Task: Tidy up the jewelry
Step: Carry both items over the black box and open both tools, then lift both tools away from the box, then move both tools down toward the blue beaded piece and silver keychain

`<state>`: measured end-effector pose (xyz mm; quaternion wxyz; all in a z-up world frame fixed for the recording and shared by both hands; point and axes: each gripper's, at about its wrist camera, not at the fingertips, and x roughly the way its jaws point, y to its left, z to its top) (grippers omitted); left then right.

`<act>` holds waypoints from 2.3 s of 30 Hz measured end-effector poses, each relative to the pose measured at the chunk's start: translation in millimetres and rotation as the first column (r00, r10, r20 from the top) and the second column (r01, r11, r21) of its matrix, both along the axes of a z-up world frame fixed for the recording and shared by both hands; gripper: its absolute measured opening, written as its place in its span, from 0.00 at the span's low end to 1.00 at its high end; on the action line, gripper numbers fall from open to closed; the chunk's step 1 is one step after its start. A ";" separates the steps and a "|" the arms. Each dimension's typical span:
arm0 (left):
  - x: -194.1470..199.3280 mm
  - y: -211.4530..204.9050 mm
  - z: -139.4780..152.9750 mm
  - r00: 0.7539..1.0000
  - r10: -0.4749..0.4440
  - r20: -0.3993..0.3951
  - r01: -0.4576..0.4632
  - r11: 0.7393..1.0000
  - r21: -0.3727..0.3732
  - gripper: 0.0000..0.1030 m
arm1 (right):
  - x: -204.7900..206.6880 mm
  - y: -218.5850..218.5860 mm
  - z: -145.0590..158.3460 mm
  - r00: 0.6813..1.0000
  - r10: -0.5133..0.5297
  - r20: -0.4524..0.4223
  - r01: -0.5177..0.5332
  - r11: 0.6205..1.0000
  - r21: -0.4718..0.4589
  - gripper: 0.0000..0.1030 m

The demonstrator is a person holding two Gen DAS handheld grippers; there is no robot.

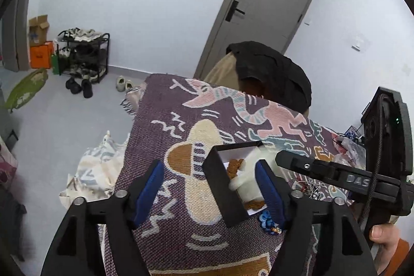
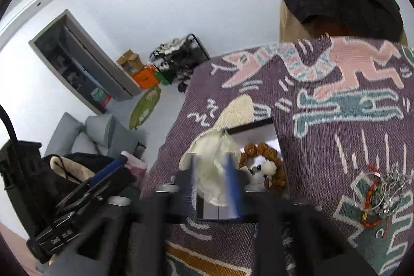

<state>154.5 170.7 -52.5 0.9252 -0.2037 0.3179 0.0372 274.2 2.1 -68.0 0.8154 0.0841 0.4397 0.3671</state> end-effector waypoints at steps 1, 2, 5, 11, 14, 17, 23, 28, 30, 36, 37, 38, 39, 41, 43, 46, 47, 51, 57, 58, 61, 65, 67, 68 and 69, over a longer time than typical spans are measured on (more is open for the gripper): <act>-1.0 0.1 0.2 1.000 0.004 0.004 -0.004 1.000 0.000 0.80 | -0.3 -4.1 -0.7 1.000 -0.010 0.002 0.010 1.000 0.011 0.57; -2.3 -0.1 0.9 1.000 0.010 0.012 -0.010 1.000 0.002 0.85 | -1.6 -10.4 -1.0 1.000 -0.026 0.009 0.026 0.999 0.027 0.59; -4.0 -1.6 2.4 0.999 0.022 0.030 -0.022 1.000 0.005 0.90 | -6.0 -20.7 -2.0 0.999 -0.044 -0.001 0.044 0.999 0.027 0.59; -3.2 -14.8 2.3 0.999 0.005 0.038 -0.004 1.000 -0.013 0.91 | -18.7 -50.2 -1.7 0.994 -0.106 0.002 0.106 0.994 0.031 0.61; -1.9 -25.3 2.9 0.999 -0.020 0.039 0.020 1.000 -0.003 0.91 | -25.4 -67.7 -3.3 0.991 -0.137 0.008 0.137 0.990 0.037 0.68; -1.2 -36.9 4.6 0.998 -0.044 0.038 0.043 0.999 0.008 0.91 | -29.3 -84.0 -4.7 0.987 -0.160 0.014 0.159 0.986 0.038 0.75; -0.2 -71.5 5.3 0.994 -0.104 0.026 0.103 0.994 0.035 0.91 | -35.3 -119.2 -11.2 0.979 -0.202 0.006 0.201 0.979 0.045 0.81; -0.4 -102.3 7.0 0.987 -0.157 0.021 0.156 0.986 0.058 0.91 | -41.2 -146.8 -9.4 0.971 -0.240 0.018 0.239 0.970 0.038 0.81; -1.0 -113.6 8.3 0.985 -0.173 0.016 0.172 0.983 0.071 0.91 | -43.9 -158.0 -7.4 0.966 -0.258 0.026 0.257 0.966 0.037 0.82; -1.5 -137.7 10.3 0.979 -0.205 -0.004 0.205 0.975 0.089 0.91 | -49.4 -186.1 -8.3 0.952 -0.306 0.017 0.305 0.952 0.035 0.82; -1.1 -140.6 10.1 0.978 -0.208 -0.005 0.208 0.974 0.089 0.91 | -51.0 -190.0 -8.5 0.950 -0.311 0.017 0.310 0.950 0.036 0.82; -1.0 -144.3 9.8 0.977 -0.212 -0.008 0.211 0.973 0.090 0.91 | -52.2 -195.0 -8.6 0.948 -0.316 0.017 0.315 0.948 0.040 0.82; -0.9 -147.6 9.2 0.977 -0.214 -0.011 0.215 0.972 0.091 0.91 | -52.9 -199.5 -8.7 0.947 -0.322 0.017 0.321 0.946 0.043 0.82; -0.5 -154.7 7.9 0.975 -0.222 -0.020 0.223 0.970 0.092 0.91 | -54.7 -207.6 -8.8 0.943 -0.332 0.016 0.331 0.942 0.048 0.82; 0.2 -161.4 6.6 0.973 -0.229 -0.032 0.231 0.968 0.097 0.91 | -55.9 -214.9 -8.9 0.939 -0.342 0.015 0.341 0.938 0.054 0.82; 1.0 -171.3 3.9 0.969 -0.239 -0.053 0.244 0.964 0.109 0.91 | -58.7 -228.2 -9.3 0.932 -0.362 0.013 0.360 0.931 0.065 0.82; 1.4 -174.8 2.5 0.968 -0.243 -0.062 0.248 0.962 0.116 0.91 | -59.3 -232.6 -9.4 0.930 -0.368 0.013 0.366 0.928 0.070 0.82; 4.5 -184.2 -4.8 0.965 -0.245 -0.092 0.256 0.958 0.130 0.91 | -61.3 -248.1 -12.0 0.922 -0.388 0.009 0.386 0.919 0.082 0.82; 14.2 -192.0 -21.4 0.958 -0.245 -0.152 0.264 0.956 0.124 0.90 | -61.4 -267.2 -18.2 0.910 -0.414 -0.002 0.412 0.906 0.100 0.82; 15.5 -192.7 -23.8 0.957 -0.243 -0.159 0.264 0.956 0.128 0.89 | -60.8 -269.1 -19.6 0.909 -0.417 -0.005 0.416 0.904 0.102 0.82; 21.6 -193.8 -32.8 0.955 -0.230 -0.185 0.257 0.956 0.139 0.87 | -58.3 -276.0 -24.9 0.903 -0.429 -0.014 0.428 0.898 0.105 0.82; 27.4 -192.5 -46.1 0.956 -0.194 -0.219 0.233 0.958 0.167 0.85 | -55.6 -281.4 -32.0 0.898 -0.439 -0.026 0.439 0.893 0.103 0.82; 28.8 -189.9 -51.5 0.956 -0.180 -0.230 0.221 0.961 0.166 0.80 | -53.1 -283.8 -37.0 0.896 -0.442 -0.035 0.443 0.891 0.100 0.82; 29.8 -187.9 -54.8 0.956 -0.171 -0.239 0.213 0.963 0.162 0.78 | -51.6 -284.5 -39.4 0.895 -0.444 -0.039 0.445 0.890 0.099 0.82; 30.4 -185.9 -57.8 0.955 -0.164 -0.246 0.206 0.966 0.157 0.76 | -50.1 -285.6 -42.3 0.894 -0.446 -0.047 0.448 0.888 0.099 0.82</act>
